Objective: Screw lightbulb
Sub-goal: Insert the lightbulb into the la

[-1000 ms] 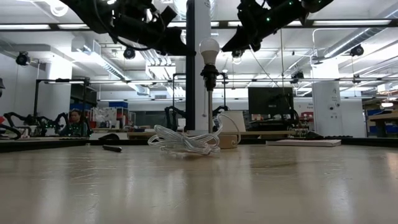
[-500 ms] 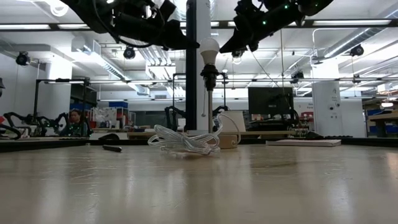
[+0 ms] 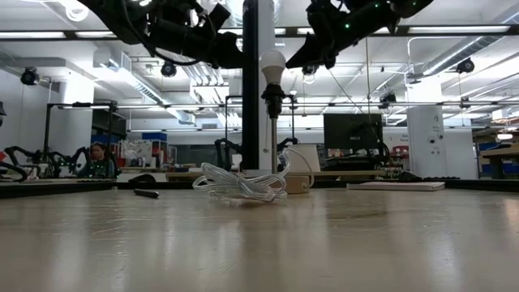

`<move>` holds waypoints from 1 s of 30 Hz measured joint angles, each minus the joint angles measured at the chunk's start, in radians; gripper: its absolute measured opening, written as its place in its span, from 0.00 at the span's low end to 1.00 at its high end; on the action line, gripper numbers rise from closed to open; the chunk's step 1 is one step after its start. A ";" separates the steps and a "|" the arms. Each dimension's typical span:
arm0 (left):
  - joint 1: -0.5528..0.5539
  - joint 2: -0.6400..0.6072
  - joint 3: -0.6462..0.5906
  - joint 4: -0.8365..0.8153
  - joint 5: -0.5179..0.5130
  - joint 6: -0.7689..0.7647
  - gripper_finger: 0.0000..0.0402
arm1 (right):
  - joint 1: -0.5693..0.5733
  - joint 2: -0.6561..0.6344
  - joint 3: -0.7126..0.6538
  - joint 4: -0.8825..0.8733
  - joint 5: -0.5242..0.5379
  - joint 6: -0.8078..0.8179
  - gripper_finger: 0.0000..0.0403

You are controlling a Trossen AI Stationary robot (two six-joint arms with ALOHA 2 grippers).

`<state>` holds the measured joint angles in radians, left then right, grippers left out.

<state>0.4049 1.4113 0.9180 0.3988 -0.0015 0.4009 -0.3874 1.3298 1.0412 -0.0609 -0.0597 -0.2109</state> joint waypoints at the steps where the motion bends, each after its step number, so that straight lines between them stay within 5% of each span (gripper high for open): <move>1: 0.000 0.000 0.000 0.000 -0.001 0.001 0.00 | 0.000 -0.001 0.000 -0.005 0.001 0.001 0.02; 10: -0.010 -0.037 0.000 -0.090 -0.002 -0.019 0.00 | -0.011 -0.013 0.000 -0.015 0.110 -0.023 0.02; 30: -0.009 -0.021 0.000 -0.014 0.010 0.036 0.00 | -0.019 0.014 0.000 0.057 0.010 -0.036 0.02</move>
<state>0.3959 1.3907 0.9178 0.3844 0.0087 0.4366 -0.4063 1.3434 1.0412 -0.0044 -0.0502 -0.2467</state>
